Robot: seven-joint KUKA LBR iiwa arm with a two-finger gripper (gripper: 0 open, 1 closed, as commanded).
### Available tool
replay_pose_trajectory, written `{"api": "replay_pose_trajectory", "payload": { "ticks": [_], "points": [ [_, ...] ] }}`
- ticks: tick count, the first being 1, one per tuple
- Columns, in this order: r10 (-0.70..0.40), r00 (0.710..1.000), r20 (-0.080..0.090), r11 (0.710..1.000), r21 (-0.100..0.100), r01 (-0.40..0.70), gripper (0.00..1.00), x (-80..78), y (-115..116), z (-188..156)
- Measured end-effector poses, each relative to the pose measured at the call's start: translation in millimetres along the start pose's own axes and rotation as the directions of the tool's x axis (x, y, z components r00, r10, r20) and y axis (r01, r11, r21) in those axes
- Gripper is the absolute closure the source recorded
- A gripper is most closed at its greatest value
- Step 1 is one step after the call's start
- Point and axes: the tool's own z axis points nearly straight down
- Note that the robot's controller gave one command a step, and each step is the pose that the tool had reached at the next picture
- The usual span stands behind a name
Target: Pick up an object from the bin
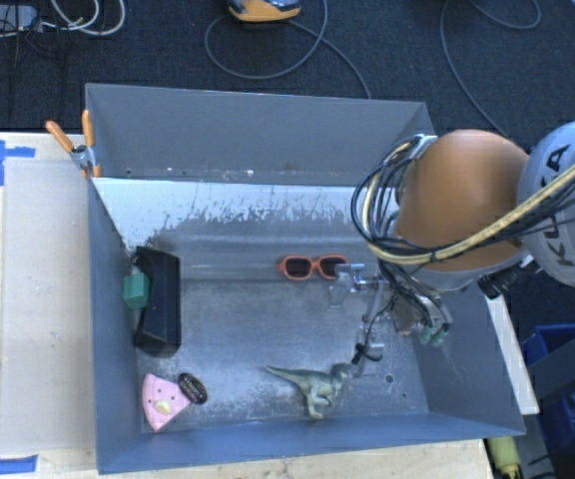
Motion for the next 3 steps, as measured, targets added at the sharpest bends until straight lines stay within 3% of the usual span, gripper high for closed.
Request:
{"api": "replay_pose_trajectory", "payload": {
  "ticks": [1, 2, 3],
  "points": [
    [0.001, 1.000, 0.008, 1.000, 0.000, -0.001, 0.00, -1.3, 0, -4],
    [-0.046, 0.999, 0.011, 0.999, 0.000, 0.046, 0.00, 3.3, 0, 44],
    [-0.155, 0.988, 0.009, 0.988, 0.000, 0.155, 0.00, 9.7, -27, 104]
  ]
}}
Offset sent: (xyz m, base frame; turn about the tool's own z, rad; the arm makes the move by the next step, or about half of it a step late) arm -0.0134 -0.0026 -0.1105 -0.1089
